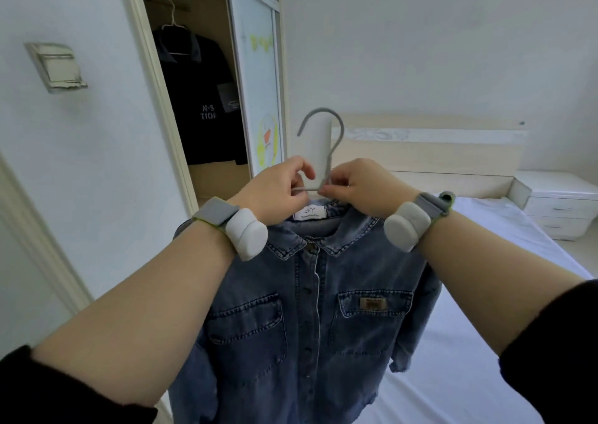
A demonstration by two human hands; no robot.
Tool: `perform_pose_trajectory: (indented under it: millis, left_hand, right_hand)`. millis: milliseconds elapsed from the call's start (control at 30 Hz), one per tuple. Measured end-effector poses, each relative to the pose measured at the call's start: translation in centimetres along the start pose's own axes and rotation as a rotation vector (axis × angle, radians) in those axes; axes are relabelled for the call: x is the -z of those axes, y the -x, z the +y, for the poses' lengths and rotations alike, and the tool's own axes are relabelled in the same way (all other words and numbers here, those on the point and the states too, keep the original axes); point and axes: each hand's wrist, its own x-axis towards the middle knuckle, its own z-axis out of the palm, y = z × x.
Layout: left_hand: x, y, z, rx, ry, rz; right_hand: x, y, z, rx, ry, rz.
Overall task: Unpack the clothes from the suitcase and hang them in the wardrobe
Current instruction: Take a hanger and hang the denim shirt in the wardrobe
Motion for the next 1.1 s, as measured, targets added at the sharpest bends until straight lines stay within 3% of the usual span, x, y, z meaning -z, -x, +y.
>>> perform_pose_trajectory:
  millis: [133, 233, 367, 500, 667, 867, 1100]
  left_hand:
    - [2.5, -0.1, -4.8, 0.122, -0.434, 0.292]
    - [3.2, -0.6, -7.8, 0.314, -0.563, 0.229]
    - [4.1, -2.2, -10.9, 0.383, -0.436, 0.24]
    - [3.9, -4.1, -12.6, 0.275, -0.154, 0.526]
    - [3.2, -7.7, -16.9, 0.391, -0.109, 0.31]
    - [3.9, -14.0, -20.8, 0.241, -0.395, 0.209]
    - [4.8, -19.5, -23.5, 0.127, -0.282, 0.275]
  right_hand:
    - [-0.9, -4.1, -1.8, -0.028, -0.033, -0.005]
    - [-2.1, -6.8, -2.7, -0.019, -0.072, 0.029]
    - [-3.7, -10.3, -2.7, 0.018, -0.049, 0.042]
    - [-5.4, -14.2, -0.9, 0.038, 0.057, 0.002]
    - [-5.7, -18.7, 0.8, 0.058, 0.042, 0.017]
    - [-6.4, -24.3, 1.4, 0.138, -0.052, -0.019]
    - [-7.6, -29.8, 3.7, 0.133, -0.071, -0.005]
